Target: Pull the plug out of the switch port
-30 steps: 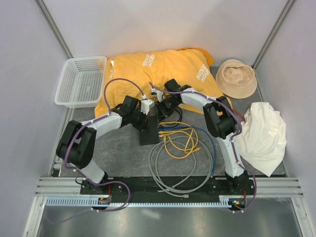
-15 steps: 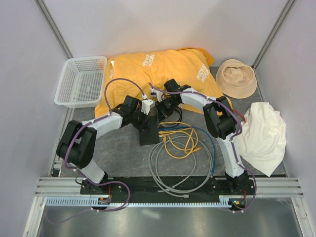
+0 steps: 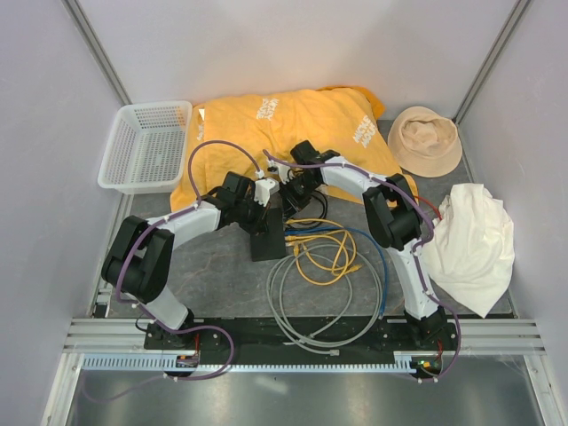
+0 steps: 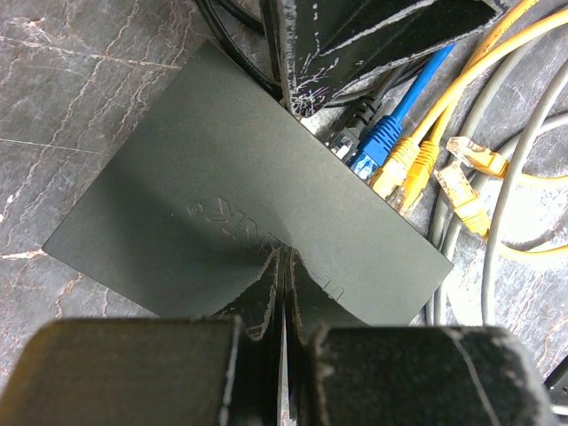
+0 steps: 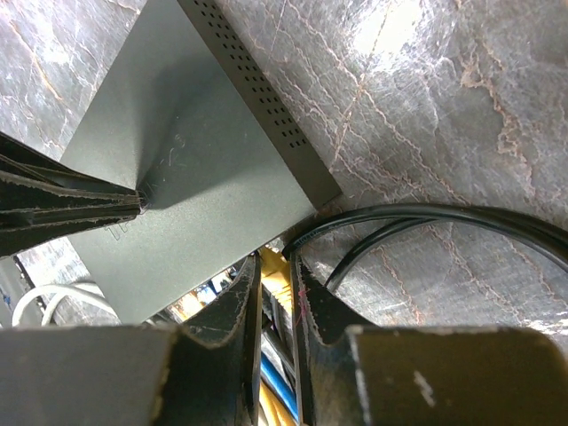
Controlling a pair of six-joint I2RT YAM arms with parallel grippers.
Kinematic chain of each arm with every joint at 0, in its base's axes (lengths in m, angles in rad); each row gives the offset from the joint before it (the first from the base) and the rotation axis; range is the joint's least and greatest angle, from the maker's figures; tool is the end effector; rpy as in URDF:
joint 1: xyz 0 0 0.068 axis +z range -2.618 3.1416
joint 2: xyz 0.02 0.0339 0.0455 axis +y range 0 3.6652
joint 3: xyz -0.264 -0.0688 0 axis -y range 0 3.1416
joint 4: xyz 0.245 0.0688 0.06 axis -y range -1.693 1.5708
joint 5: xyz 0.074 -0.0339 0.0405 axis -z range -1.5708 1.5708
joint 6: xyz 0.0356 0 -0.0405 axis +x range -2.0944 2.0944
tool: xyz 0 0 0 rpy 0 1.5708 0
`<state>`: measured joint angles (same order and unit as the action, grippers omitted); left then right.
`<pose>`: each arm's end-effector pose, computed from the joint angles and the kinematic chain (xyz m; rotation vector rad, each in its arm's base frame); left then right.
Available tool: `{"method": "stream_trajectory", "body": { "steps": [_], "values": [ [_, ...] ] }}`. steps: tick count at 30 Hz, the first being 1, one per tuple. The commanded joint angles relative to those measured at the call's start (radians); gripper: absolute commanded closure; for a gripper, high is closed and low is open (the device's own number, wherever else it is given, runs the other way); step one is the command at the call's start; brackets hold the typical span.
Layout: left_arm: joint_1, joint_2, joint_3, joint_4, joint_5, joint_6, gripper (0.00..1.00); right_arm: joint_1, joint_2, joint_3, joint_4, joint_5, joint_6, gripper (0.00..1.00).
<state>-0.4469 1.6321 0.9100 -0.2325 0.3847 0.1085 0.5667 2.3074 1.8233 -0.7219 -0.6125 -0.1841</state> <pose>0.2842 -0.1510 0.1728 0.8444 2.3901 -0.6213 0.3931 0.2744 0.1518 -1.1576 2.5000 0.9502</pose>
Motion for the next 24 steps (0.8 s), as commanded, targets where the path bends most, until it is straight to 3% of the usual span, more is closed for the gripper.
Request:
{"method": "stream_trajectory", "body": {
  "steps": [1, 7, 16, 21, 24],
  "values": [
    [-0.007, 0.026, -0.006, -0.036, -0.052, 0.016, 0.99, 0.018, 0.09, 0.012, -0.007, 0.154, -0.043, 1.0],
    [-0.01, 0.029, -0.006, -0.036, -0.052, 0.017, 0.98, 0.025, 0.018, -0.142, -0.049, 0.123, -0.072, 1.0],
    [-0.016, 0.037, 0.001, -0.039, -0.05, 0.023, 0.98, 0.015, 0.119, 0.067, -0.08, 0.166, -0.086, 1.0],
    [-0.032, 0.035, 0.003, -0.044, -0.069, 0.036, 0.98, 0.038, 0.018, -0.184, -0.087, 0.115, -0.107, 1.0],
    [-0.042, 0.038, 0.006, -0.044, -0.073, 0.039, 0.99, 0.024, 0.039, -0.121, -0.114, 0.135, -0.114, 1.0]
  ]
}}
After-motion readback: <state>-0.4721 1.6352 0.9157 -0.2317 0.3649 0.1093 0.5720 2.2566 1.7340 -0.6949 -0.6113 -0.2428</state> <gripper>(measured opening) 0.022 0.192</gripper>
